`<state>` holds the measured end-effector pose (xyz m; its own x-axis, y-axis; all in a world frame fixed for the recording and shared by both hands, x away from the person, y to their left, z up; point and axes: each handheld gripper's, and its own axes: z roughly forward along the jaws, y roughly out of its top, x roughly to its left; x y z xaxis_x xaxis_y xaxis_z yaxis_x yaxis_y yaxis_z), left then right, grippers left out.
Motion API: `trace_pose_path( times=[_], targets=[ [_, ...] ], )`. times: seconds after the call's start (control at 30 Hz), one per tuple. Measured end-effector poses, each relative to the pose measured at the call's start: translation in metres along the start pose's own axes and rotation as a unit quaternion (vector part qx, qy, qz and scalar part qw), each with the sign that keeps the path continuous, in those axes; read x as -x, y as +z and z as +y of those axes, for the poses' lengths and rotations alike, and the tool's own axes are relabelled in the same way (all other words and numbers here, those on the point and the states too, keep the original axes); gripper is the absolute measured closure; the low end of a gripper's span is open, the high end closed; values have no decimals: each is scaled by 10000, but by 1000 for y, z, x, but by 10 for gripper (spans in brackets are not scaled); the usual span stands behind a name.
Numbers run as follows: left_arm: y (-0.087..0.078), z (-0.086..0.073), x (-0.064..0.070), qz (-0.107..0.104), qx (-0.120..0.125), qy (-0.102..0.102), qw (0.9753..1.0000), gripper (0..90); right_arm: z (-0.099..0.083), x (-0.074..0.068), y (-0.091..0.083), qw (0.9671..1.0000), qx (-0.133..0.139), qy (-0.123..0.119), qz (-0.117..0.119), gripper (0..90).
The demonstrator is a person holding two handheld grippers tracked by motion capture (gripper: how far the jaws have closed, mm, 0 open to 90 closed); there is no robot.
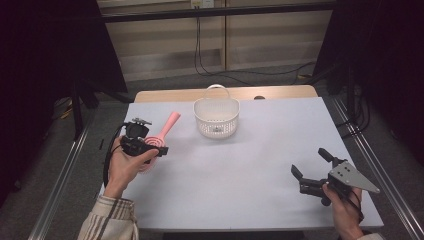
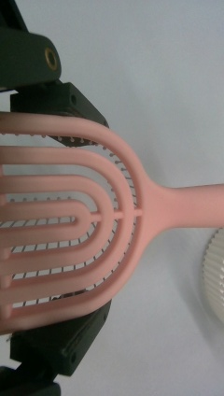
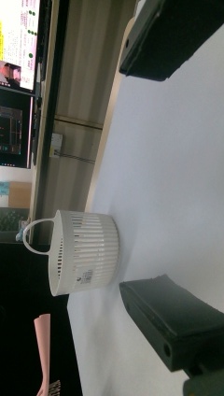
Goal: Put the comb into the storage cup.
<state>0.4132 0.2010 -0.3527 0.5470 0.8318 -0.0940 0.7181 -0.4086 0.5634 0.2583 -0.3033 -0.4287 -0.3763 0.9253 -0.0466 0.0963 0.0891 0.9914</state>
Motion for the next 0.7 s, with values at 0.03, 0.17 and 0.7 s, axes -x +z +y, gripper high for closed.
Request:
trace_pose_path(
  times=[0.03, 0.17, 0.7],
  targets=[
    [-1, 0, 1, -51, -17, 6, 10000, 198, 0, 0, 0, 10000, -4, 10, 9, 0],
    [-6, 1, 4, -90, 77, 70, 9999, 198, 0, 0, 1, 10000, -10, 28, 32, 0],
    [-7, 4, 19, -482, 145, 570, 9971, 198, 0, 0, 0, 10000, -19, 27, 44, 0]
  ],
)
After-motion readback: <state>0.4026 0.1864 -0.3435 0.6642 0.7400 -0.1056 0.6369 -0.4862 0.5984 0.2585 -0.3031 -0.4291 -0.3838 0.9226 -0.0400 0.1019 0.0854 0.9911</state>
